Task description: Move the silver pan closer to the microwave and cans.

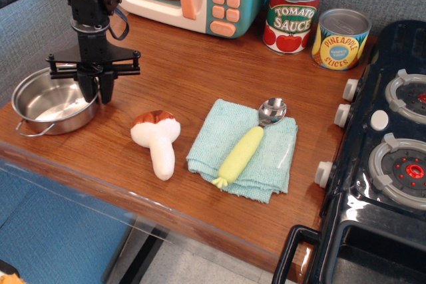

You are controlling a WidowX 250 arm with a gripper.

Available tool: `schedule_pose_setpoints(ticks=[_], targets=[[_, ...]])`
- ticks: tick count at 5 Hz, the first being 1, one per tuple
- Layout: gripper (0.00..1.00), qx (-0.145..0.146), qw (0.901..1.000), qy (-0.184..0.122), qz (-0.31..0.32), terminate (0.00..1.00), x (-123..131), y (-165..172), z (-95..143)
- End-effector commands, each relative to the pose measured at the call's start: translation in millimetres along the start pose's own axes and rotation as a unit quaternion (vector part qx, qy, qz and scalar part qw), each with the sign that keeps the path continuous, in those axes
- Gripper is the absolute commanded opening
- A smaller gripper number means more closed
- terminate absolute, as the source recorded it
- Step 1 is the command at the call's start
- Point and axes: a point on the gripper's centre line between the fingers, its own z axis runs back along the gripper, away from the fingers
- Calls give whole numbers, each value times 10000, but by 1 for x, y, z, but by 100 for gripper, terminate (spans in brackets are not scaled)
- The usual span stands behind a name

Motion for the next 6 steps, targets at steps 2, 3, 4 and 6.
schedule_pose_setpoints(ticks=[2, 3, 4, 6], targets=[[0, -367, 9966, -686, -261, 0, 4, -19, 65], [0, -495, 9951, -721, -465, 0, 11, -54, 75], [0, -527, 9951, -552, -627, 0, 17, -89, 68], [0, -608, 9942, -347, -821, 0, 21, -143, 46]])
